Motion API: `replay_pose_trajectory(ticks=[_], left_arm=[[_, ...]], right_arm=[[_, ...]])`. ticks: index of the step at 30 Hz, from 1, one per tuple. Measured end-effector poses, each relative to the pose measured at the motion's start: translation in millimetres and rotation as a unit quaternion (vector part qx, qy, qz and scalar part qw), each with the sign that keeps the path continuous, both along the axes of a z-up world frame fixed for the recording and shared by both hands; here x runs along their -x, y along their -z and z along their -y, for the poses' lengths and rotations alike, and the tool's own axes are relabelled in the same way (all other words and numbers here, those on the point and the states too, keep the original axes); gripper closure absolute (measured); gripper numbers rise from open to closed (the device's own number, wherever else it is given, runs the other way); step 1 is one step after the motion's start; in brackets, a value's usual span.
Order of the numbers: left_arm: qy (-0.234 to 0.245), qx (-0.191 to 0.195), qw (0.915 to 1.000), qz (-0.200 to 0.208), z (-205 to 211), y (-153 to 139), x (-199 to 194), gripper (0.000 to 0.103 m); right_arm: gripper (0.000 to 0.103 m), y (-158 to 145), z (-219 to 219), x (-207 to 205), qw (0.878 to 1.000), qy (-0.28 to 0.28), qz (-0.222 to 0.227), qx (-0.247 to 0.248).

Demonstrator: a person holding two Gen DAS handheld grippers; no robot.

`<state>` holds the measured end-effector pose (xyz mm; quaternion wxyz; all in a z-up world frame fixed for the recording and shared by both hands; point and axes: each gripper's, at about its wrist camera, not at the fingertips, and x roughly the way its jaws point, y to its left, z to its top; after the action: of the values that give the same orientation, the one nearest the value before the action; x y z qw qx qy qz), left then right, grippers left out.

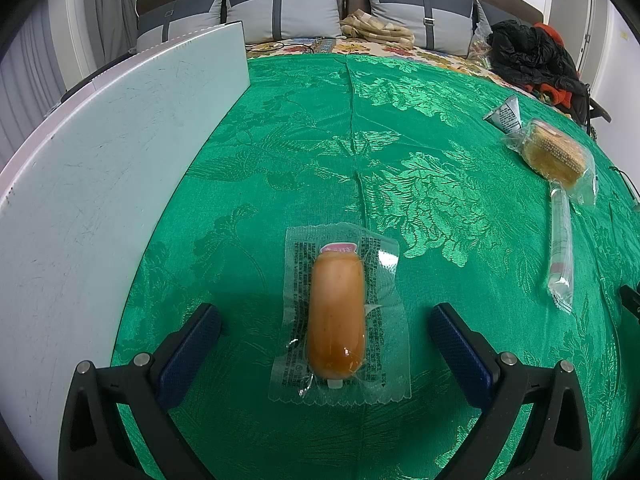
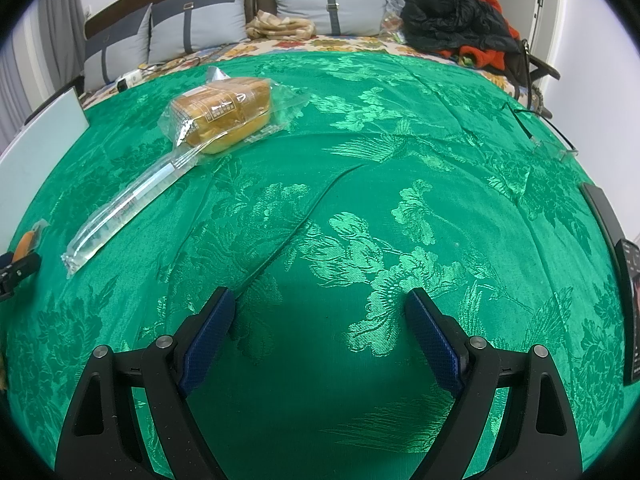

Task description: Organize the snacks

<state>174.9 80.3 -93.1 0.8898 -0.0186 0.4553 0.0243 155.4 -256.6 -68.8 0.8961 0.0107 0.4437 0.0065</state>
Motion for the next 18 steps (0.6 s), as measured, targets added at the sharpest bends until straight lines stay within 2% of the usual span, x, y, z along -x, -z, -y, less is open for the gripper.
replay_pose_trajectory(ticks=[7,10,13,18], left_arm=[[0.000,0.000,1.0000,0.000,0,0,0,0.000],[0.000,0.000,1.0000,0.000,0,0,0,0.000],[0.000,0.000,1.0000,0.000,0,0,0,0.000],[0.000,0.000,1.0000,0.000,0,0,0,0.000]], right_arm=[[0.011,0,0,-1,1.000,-0.002,-0.001,-0.001],[0.010,1,4,-10,1.000,-0.023,-0.002,0.001],[0.006,2,12,-20,1.000,0.003,-0.005,0.000],[0.005,2,12,-22,1.000,0.011,-0.006,0.001]])
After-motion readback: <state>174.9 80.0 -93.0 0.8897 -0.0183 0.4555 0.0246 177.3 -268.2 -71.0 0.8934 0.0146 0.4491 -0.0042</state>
